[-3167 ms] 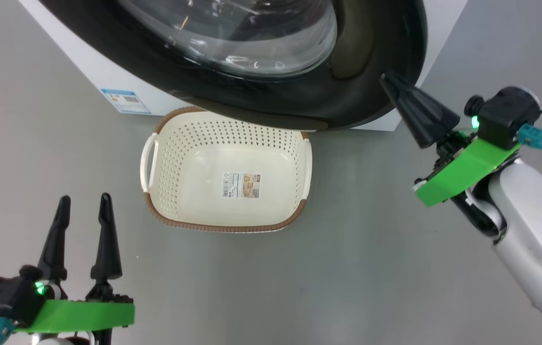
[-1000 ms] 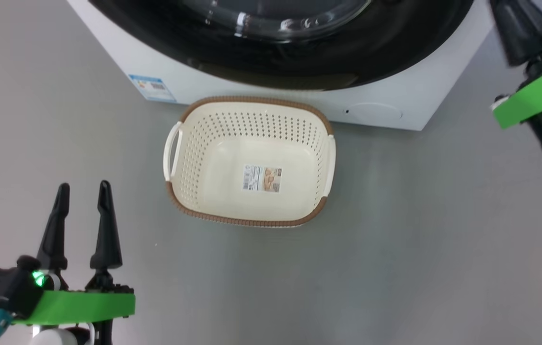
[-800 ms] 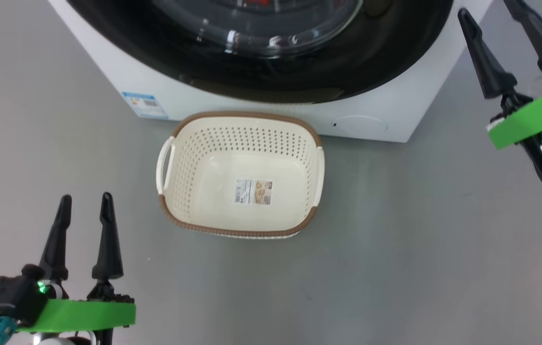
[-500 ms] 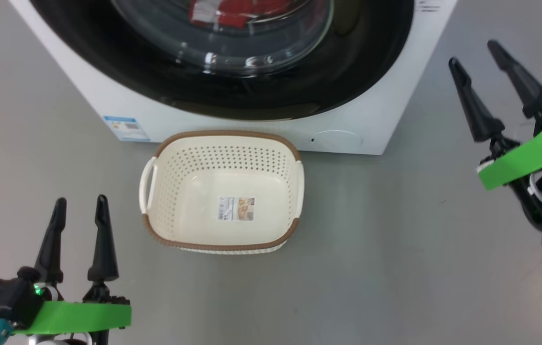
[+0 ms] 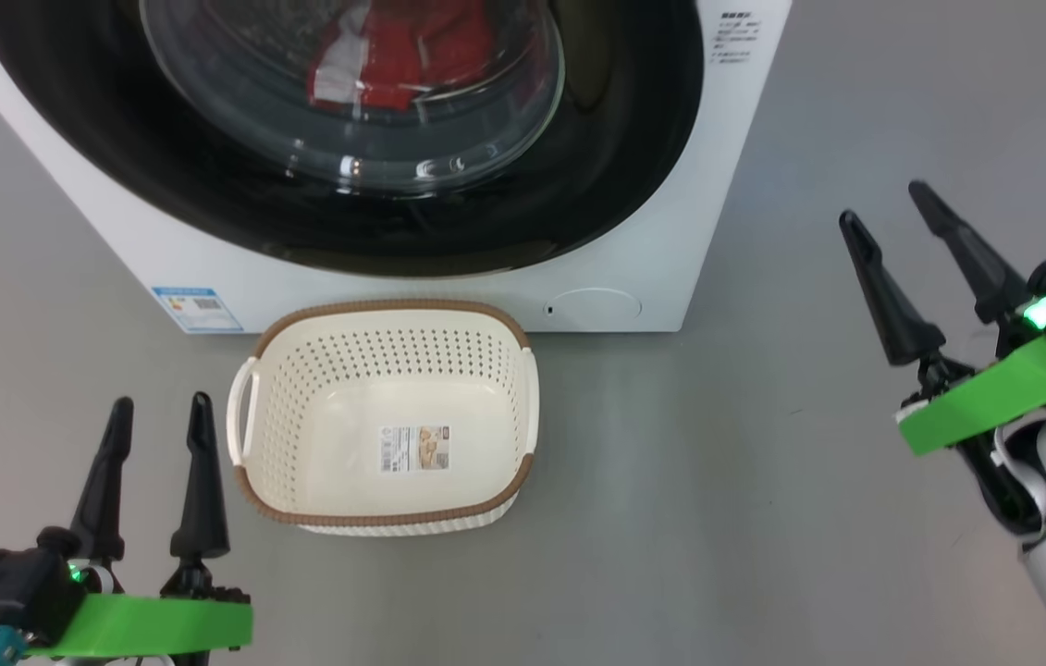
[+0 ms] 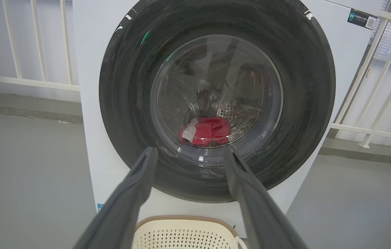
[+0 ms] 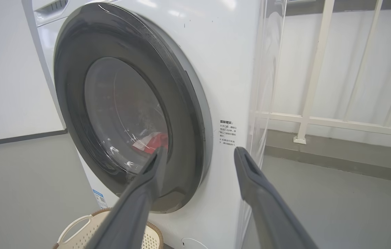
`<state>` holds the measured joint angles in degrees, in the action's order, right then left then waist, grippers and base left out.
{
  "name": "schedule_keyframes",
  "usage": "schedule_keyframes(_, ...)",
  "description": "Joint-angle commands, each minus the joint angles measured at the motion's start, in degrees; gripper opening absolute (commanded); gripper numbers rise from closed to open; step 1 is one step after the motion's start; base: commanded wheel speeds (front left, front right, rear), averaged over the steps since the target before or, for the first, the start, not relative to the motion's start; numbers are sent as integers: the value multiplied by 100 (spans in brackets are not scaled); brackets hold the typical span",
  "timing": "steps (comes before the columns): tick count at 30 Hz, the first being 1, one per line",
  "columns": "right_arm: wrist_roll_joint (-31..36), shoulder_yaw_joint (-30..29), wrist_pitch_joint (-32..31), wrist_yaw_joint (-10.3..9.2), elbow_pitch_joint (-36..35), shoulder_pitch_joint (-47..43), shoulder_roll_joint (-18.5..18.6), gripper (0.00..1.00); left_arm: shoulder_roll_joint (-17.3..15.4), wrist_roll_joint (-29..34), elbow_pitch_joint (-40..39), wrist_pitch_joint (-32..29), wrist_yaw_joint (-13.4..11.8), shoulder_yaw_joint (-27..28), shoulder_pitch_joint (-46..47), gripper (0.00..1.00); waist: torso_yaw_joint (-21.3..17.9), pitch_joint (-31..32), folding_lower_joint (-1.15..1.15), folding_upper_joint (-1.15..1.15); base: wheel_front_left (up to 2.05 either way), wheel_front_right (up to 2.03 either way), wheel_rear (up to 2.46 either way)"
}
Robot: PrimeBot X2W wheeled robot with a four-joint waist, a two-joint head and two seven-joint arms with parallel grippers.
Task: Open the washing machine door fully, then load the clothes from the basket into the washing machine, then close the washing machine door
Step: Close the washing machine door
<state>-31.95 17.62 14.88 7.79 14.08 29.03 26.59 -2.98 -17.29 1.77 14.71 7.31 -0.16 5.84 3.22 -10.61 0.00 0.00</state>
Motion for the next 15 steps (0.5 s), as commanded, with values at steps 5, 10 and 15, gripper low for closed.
schedule_keyframes(5, 49, -83, 12, -31, -290, -478, -94, 100, -227, -132, -147, 29, 17, 109, -132, 100, -153, 208, 0, 0, 0, 0, 0)
schedule_keyframes(10, 120, -213, 12, -31, -395, -876, -204, 100, -296, -174, -159, 29, 17, 122, -230, 100, -250, 319, 0, 0, 0, 0, 0)
schedule_keyframes(15, 129, -397, 12, -31, -508, -1225, -338, 100, -297, -159, -161, 29, 17, 156, -291, 100, -322, 382, 0, 0, 0, 0, 0)
